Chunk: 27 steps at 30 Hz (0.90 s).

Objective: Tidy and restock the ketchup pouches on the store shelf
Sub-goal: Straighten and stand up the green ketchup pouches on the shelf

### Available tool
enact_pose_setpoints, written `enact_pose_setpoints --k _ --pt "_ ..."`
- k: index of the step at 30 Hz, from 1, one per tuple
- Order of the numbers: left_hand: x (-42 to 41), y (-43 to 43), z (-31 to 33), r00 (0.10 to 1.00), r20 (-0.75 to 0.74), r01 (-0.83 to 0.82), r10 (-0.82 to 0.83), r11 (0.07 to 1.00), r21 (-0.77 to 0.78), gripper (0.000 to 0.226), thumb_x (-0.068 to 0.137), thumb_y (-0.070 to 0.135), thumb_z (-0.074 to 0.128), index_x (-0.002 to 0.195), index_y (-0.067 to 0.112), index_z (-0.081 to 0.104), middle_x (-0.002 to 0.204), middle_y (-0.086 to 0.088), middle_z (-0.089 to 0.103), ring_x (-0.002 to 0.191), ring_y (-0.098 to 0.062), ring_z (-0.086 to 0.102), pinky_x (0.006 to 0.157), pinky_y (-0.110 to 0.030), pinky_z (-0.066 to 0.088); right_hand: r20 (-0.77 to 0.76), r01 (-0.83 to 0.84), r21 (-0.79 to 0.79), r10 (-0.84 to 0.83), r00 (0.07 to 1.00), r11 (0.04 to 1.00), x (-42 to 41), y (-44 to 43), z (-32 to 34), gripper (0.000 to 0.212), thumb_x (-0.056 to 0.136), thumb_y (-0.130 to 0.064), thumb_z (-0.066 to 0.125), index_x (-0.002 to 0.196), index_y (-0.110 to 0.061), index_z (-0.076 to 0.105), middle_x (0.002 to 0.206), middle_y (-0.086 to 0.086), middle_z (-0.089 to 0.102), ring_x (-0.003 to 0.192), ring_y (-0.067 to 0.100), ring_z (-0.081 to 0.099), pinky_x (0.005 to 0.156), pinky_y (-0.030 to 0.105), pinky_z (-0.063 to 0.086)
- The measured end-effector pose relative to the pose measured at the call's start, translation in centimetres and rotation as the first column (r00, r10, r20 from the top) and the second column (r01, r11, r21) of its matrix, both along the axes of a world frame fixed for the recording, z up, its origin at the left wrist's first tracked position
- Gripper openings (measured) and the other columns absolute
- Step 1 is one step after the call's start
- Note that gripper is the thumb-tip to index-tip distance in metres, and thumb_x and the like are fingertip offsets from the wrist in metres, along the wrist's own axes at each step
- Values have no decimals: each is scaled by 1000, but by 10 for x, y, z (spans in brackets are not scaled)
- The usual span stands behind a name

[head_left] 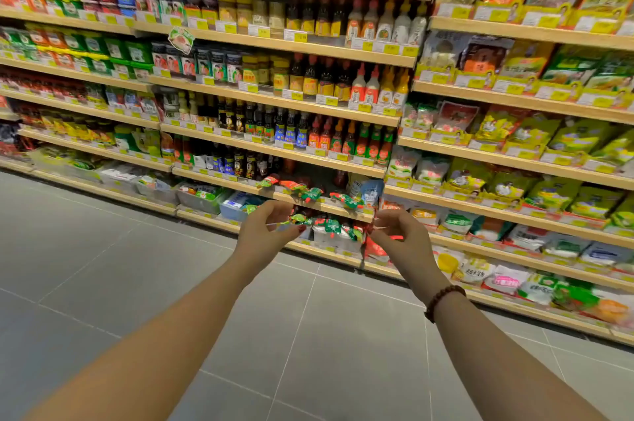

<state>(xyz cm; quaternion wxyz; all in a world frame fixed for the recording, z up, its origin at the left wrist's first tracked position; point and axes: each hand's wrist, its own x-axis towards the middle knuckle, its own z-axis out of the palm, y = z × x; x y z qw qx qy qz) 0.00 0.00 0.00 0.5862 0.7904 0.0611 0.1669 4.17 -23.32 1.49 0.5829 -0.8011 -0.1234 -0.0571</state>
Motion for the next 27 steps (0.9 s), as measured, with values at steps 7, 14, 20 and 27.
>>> enact_pose_setpoints --k 7,14,20,27 --pt "141 41 -29 1000 -27 0 0 1000 29 35 75 15 77 106 21 61 101 11 64 98 2 57 78 -11 41 -32 19 -24 -19 999 1000 152 55 -41 21 79 -9 69 98 -15 63 94 -1 63 89 9 58 72 20 49" --pt "307 85 -41 996 -89 -2 11 995 99 37 75 10 75 108 19 61 103 8 63 98 -3 57 77 -9 43 -124 15 -32 -19 992 999 325 94 -73 21 78 -7 69 95 -17 63 97 -4 62 94 11 58 79 26 51" --pt "407 129 -68 990 -140 36 -19 992 120 35 73 11 77 102 22 62 105 6 64 103 -9 58 87 -25 47 -152 -20 -58 11 988 998 432 141 -92 21 78 -2 69 94 -15 62 92 -4 62 88 8 57 76 18 45" --pt "542 186 -125 977 -163 156 -137 982 111 36 72 10 77 100 26 61 103 4 64 102 -11 59 90 -27 48 -238 38 -84 -57 970 996 536 202 -152 23 75 3 69 91 -12 63 89 5 63 84 15 57 78 24 49"
